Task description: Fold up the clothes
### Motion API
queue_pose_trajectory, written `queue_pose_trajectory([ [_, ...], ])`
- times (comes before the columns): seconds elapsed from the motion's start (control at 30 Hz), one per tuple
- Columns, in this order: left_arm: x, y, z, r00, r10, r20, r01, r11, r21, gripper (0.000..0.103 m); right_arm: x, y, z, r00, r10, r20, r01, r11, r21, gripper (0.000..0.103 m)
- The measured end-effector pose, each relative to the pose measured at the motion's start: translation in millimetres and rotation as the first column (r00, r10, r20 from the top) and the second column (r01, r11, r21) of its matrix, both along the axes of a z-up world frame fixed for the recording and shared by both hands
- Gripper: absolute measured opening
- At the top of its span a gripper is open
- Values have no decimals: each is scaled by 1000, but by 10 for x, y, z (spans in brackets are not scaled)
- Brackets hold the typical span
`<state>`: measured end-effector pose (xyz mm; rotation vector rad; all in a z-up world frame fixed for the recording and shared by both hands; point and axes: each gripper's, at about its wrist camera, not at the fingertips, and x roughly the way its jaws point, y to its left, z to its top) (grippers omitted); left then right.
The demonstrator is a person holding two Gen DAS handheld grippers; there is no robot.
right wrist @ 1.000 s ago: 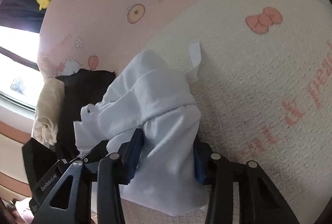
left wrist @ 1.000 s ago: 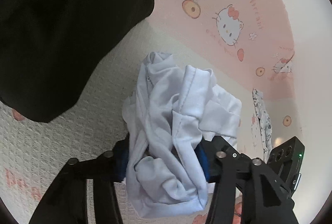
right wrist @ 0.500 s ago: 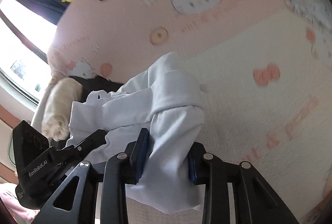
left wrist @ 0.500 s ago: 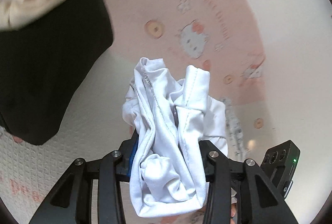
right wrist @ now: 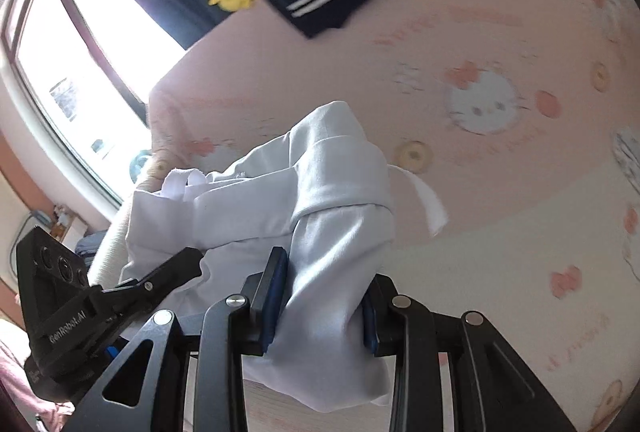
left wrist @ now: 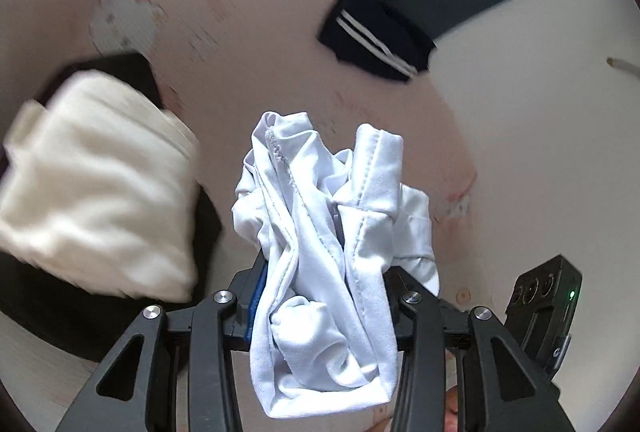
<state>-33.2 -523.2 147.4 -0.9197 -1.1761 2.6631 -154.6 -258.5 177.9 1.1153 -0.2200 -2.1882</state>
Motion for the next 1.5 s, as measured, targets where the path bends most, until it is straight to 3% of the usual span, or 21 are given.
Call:
queue_pose_trajectory([
  [0.13, 237, -405, 260, 995, 102, -10, -102, 995, -23, 38, 60, -485, 124, 997, 73, 1, -73, 997, -9, 32],
  [0.33, 173, -771, 339, 979, 200, -32, -201, 977, -68, 38, 189, -1183, 276, 982, 188, -4, -188, 982, -31, 32],
  [0.53, 117, -962, 168, 972, 233, 21, -228, 963, -144, 38, 171, -1693, 213, 967, 252, 40, -250, 967, -52, 33],
  [0.6, 114, -1028, 65, 968, 241, 78, -231, 966, -117, 38, 107, -1809, 64, 961, 255, 109, -252, 967, -43, 33],
  [0.67, 141, -1087, -96, 969, 233, 80, -230, 972, -37, 38, 43, -1822, -112, 952, 244, 183, -240, 970, -47, 33],
  [0.73, 154, -1098, -157, 973, 224, 54, -224, 975, -2, 38, 42, -1777, -178, 958, 250, 143, -243, 968, -58, 33],
  [0.93, -57, -1116, -245, 969, 225, 103, -221, 974, -45, 41, -41, -1828, -264, 953, 271, 136, -270, 963, -26, 33],
  [1.0, -165, -1103, -339, 961, 236, 146, -225, 970, -91, 57, -66, -1844, -317, 952, 273, 142, -272, 962, -23, 36],
  [1.07, -178, -1117, -351, 952, 256, 170, -240, 964, -109, 68, -99, -1839, -339, 953, 265, 147, -268, 963, 2, 53],
  [1.1, -167, -1144, -355, 953, 253, 165, -241, 966, -89, 68, -116, -1826, -328, 956, 255, 144, -260, 965, 22, 60],
  [1.23, -45, -1247, -216, 960, 256, 114, -255, 967, -26, 69, -206, -1661, -162, 971, 226, 81, -224, 974, -30, 63],
  [1.4, -21, -1279, -24, 956, 287, 66, -275, 950, -145, 69, -346, -1699, 49, 975, 219, 32, -215, 972, -94, 65],
  [1.47, -52, -1264, -20, 957, 278, 87, -254, 942, -219, 67, -328, -1801, 22, 972, 234, -6, -234, 971, -44, 58],
  [1.5, -97, -1261, -64, 959, 264, 103, -236, 945, -225, 56, -318, -1856, -7, 971, 238, -23, -239, 971, -9, 29],
])
